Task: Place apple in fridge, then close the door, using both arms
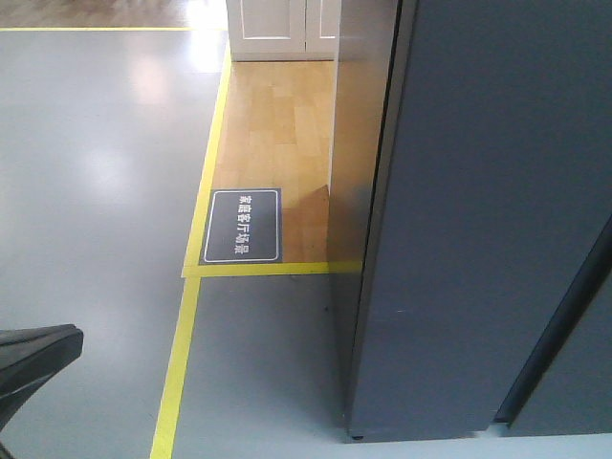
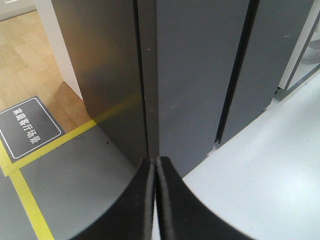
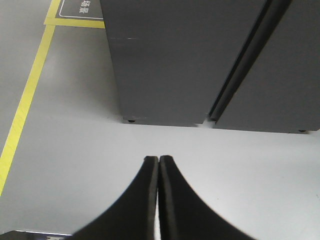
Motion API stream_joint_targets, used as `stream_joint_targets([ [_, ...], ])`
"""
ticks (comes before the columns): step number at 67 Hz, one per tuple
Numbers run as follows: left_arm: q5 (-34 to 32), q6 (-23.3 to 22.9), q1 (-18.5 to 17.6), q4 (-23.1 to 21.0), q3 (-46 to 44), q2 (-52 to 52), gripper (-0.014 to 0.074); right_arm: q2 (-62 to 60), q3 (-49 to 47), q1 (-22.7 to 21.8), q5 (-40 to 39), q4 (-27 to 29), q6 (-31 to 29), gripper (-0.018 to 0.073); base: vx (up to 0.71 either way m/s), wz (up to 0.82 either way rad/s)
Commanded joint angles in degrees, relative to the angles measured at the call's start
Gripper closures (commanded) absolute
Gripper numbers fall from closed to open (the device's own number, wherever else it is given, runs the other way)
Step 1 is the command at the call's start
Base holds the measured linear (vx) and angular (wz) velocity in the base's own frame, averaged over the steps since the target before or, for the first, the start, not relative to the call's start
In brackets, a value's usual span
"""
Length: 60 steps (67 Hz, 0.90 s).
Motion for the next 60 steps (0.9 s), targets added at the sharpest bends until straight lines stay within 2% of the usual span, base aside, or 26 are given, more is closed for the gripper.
stream_joint_targets([
  [1, -3.3, -0.6, -0.2, 1.3, -1.4, -0.1, 0.0603, 0.8, -1.1, 0.1, -3.5, -0.4, -0.2, 0.0562, 0.0, 0.0],
  [13, -0.5, -0.3, 0.0, 1.0, -1.4, -0.3, 0.0603, 0.8, -1.1, 0.1, -3.5, -0.4, -0.2, 0.0562, 0.0, 0.0],
  [18, -1.4, 2.3, 2.4, -0.4, -1.3, -0.3, 0.0603, 0.8, -1.1, 0.1, -3.5, -0.4, -0.2, 0.0562, 0.0, 0.0],
  [23, -4.5, 8.9, 7.1, -5.7, -0.8, -0.4, 0.0603, 0.8, -1.1, 0.1, -3.5, -0.4, -0.2, 0.0562, 0.0, 0.0],
  [29, -11.7, 17.8, 13.3, -12.6, 1.8, -2.1, 0.0603, 0.8, -1.1, 0.1, -3.5, -0.4, -0.2, 0.0562, 0.0, 0.0],
  [35, -19.0, 22.7, 19.5, -18.4, 5.8, -5.4, 0.0603, 0.8, -1.1, 0.1, -3.5, -0.4, -0.2, 0.0562, 0.0, 0.0],
  [40, -24.4, 24.6, 25.2, -23.4, 9.5, -9.5, 0.0603, 0.8, -1.1, 0.1, -3.5, -0.4, -0.2, 0.0562, 0.0, 0.0],
  [45, -28.0, 25.3, 30.1, -25.9, 13.9, -14.3, 0.0603, 0.8, -1.1, 0.1, -3.5, -0.4, -0.2, 0.0562, 0.0, 0.0],
  [54, -30.9, 25.3, 38.3, -25.8, 20.7, -23.3, 0.0603, 0.8, -1.1, 0.1, -3.5, -0.4, -0.2, 0.0562, 0.0, 0.0],
  [60, -31.1, 25.1, 42.0, -25.3, 24.7, -28.4, 0.0603, 0.8, -1.1, 0.1, -3.5, -0.4, -0.2, 0.0562, 0.0, 0.0],
])
